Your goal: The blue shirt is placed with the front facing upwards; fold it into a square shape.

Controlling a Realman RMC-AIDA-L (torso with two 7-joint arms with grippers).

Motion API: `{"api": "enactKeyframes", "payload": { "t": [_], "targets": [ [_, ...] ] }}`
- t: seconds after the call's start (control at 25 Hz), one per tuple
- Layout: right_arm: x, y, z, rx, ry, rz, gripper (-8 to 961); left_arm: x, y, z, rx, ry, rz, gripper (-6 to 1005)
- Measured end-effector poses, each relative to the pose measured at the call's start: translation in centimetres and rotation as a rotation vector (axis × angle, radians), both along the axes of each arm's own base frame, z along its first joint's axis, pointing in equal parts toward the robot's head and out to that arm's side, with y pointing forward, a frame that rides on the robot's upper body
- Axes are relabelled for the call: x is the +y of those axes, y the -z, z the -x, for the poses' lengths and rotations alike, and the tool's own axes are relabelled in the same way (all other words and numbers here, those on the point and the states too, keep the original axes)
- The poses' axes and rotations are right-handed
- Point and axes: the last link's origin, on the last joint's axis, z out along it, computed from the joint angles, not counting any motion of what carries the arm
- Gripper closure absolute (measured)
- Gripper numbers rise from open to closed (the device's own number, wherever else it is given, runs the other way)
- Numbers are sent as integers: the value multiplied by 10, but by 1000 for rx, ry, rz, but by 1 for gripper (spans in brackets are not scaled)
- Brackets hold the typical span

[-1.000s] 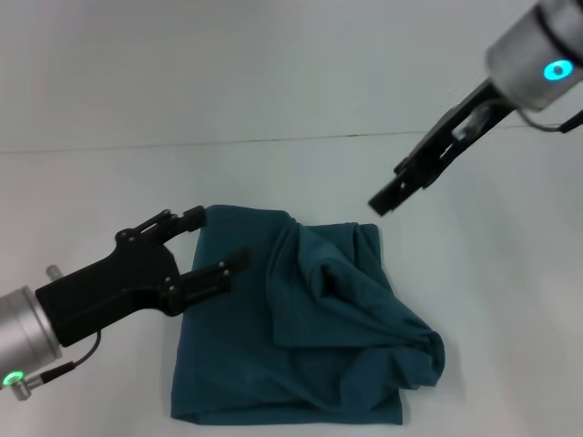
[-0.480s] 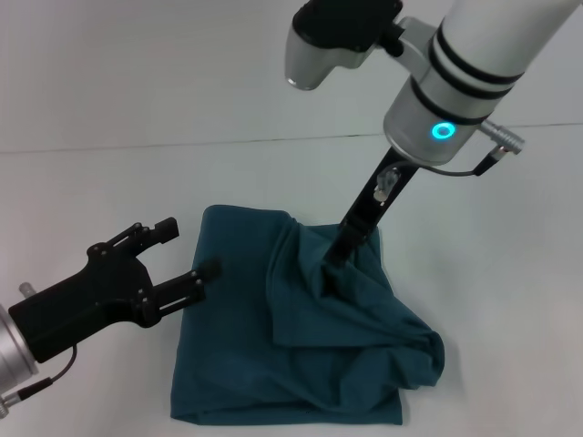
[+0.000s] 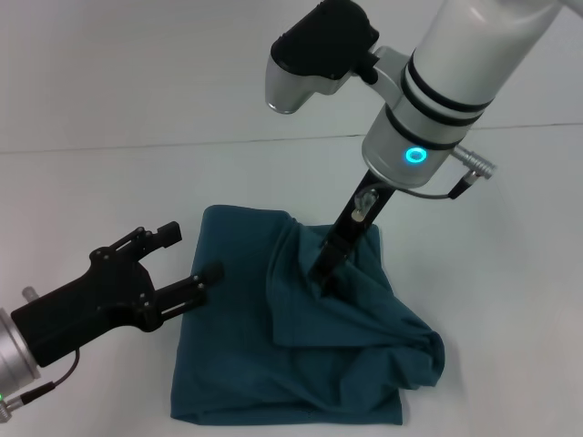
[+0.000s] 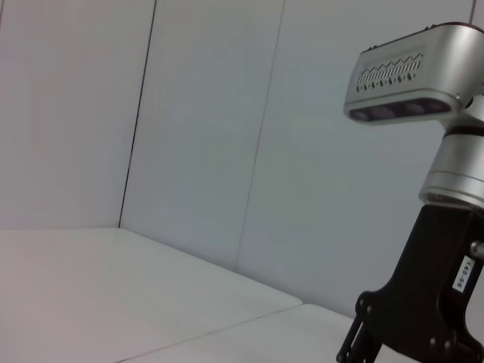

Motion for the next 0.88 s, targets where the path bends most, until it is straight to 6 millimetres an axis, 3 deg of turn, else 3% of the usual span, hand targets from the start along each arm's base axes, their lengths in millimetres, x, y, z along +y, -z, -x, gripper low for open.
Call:
{"api": "enactKeyframes", "payload": {
  "t": [0.56, 0.88],
  "targets": [
    [3, 23, -11, -14, 31, -33, 273, 1, 4, -1, -6, 0, 15, 140],
    [6, 26, -13, -20, 27, -59, 320, 1, 6, 0, -7, -3, 20, 140]
  ]
}}
